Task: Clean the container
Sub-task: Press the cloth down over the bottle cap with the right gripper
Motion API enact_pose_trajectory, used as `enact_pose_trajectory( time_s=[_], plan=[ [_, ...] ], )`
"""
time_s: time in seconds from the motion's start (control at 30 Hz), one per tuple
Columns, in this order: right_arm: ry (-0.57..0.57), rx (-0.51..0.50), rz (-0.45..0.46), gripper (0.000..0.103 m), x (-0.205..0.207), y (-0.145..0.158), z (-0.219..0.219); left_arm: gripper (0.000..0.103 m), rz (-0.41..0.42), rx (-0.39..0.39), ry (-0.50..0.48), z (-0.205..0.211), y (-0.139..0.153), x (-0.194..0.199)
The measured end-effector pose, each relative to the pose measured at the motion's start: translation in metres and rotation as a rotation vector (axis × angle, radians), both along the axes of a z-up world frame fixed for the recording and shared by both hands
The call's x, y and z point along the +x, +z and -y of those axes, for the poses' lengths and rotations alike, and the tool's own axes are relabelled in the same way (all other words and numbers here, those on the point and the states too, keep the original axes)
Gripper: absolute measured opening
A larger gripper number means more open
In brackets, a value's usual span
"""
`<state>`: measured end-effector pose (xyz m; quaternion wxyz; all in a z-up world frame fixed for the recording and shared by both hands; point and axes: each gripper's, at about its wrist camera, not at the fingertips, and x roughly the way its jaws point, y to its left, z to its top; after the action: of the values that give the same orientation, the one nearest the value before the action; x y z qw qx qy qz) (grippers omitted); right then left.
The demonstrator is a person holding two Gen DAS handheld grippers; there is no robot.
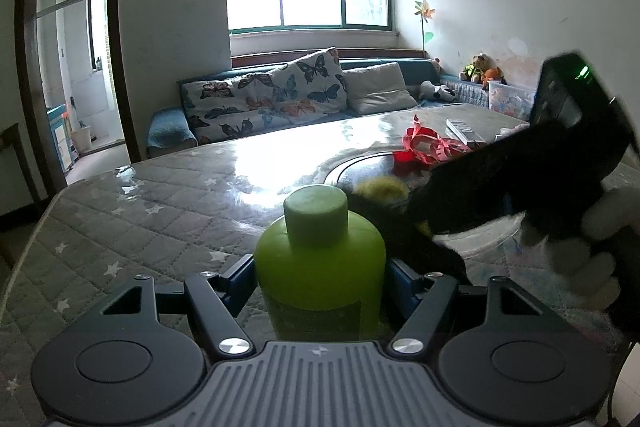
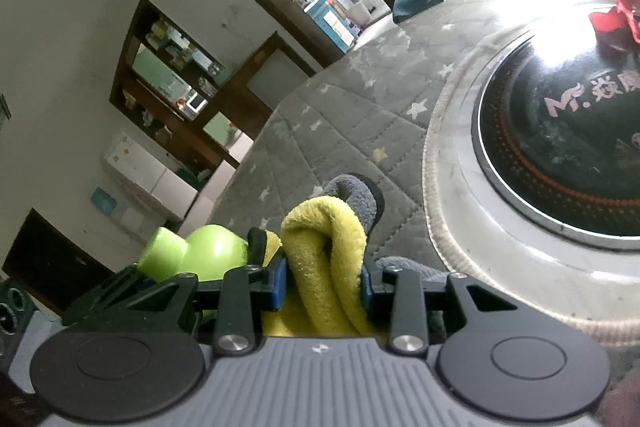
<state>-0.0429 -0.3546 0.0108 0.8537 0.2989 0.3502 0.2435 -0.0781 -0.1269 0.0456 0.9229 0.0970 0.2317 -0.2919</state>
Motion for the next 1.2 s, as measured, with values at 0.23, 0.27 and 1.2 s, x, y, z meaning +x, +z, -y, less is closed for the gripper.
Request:
enact_pose_trajectory(
  time_s=[0.23, 0.27, 1.2],
  plan=[
    [0.061, -0.054, 0.2, 0.034, -0.021, 0.049, -0.015, 0.072, 0.005, -0.001, -0.002, -0.001, 0.0, -0.001],
    [0.07, -0.063, 0.23, 0.034, -0.024, 0.057, -0.018, 0.072, 0.004, -0.003, -0.002, -0.001, -0.001, -0.001],
    [0.073, -0.487, 0.467, 0.033, -0.046, 0.089, -0.078, 0.072, 0.002, -0.014, -0.009, -0.006, -0.003, 0.009]
  ],
)
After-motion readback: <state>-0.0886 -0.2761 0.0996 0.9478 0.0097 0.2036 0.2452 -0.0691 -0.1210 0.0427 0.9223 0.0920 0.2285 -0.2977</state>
